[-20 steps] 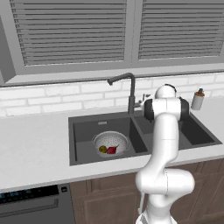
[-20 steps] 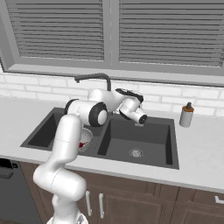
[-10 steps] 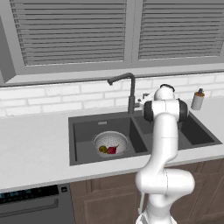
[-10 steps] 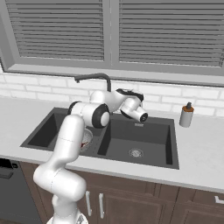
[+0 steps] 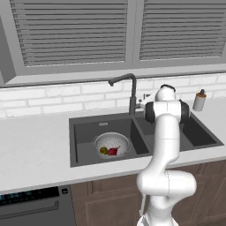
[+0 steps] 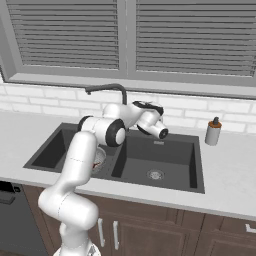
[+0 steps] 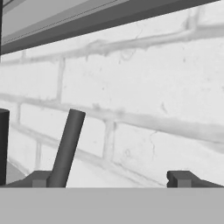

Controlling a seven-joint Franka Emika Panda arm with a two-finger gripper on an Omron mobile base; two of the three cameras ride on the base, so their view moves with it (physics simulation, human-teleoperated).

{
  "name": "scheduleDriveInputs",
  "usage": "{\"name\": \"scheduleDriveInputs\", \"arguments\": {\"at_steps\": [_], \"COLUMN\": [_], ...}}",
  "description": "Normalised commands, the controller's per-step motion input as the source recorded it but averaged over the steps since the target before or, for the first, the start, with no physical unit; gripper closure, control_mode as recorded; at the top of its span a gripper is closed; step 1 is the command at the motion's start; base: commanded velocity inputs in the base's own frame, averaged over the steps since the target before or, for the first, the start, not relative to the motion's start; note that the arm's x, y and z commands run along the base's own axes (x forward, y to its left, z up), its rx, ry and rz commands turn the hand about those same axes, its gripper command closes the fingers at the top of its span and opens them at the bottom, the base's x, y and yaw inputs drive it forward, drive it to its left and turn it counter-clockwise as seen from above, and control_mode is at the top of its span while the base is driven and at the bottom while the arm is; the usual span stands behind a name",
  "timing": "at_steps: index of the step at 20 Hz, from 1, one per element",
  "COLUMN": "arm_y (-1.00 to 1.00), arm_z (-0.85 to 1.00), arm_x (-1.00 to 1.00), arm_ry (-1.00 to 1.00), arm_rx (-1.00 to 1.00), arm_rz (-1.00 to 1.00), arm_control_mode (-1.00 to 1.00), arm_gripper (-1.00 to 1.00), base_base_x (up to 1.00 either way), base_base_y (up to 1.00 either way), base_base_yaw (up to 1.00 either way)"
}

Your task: Put the colander in the sink, put the pear, kiwi in the colander, and turn on the sink faucet and pour water over the colander.

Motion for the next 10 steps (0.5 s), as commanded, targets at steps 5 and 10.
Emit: {"name": "scheduleDriveInputs", "arguments": {"at_steps": [5, 10], "arm_y": [0.12, 0.1], "arm_z": [0.0, 0.03], "arm_x": [0.14, 0.17], "arm_ry": [0.0, 0.0], "arm_rx": [0.0, 0.0], "arm_rz": [-0.04, -0.02], "arm_control_mode": [-1.0, -1.0], "arm_gripper": [-1.0, -1.0], "base_base_x": [0.0, 0.0], "base_base_y": [0.0, 0.0], "base_base_yaw": [0.0, 0.0]}}
